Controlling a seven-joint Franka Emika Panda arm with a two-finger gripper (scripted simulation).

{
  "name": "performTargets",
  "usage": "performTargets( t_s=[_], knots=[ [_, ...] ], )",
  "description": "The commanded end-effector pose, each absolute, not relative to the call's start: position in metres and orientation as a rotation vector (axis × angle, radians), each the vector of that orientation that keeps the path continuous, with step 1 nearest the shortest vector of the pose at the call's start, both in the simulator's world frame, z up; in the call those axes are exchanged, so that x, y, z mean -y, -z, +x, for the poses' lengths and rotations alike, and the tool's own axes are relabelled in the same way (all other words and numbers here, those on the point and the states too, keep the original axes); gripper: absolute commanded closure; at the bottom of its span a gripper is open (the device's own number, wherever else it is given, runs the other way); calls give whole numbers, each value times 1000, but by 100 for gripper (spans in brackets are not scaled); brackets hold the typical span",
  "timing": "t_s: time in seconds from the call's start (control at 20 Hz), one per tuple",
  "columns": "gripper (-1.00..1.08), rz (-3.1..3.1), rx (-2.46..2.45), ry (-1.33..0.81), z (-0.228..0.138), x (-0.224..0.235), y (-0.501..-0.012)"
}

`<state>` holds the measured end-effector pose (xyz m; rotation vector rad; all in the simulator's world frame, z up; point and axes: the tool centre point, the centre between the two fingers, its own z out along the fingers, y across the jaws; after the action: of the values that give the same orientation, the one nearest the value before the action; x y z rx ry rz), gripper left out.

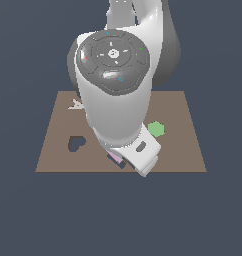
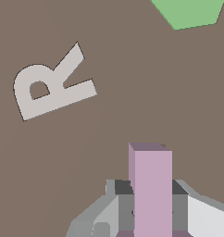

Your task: Insert a designated object into the corresponding slot on a board.

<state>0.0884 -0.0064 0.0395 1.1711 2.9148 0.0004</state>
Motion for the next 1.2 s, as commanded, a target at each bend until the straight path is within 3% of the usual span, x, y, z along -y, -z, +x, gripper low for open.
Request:
performTargets(
  t_s=[0.0, 0.8, 0.85, 1.15],
  knots=[
    [108, 1121, -2934, 0, 93, 5, -40],
    [108, 1057, -2958, 1, 99, 1, -30],
    [-92, 1057, -2958, 1, 99, 1, -30],
    [-92, 1057, -2958, 1, 99, 1, -30]
  ],
)
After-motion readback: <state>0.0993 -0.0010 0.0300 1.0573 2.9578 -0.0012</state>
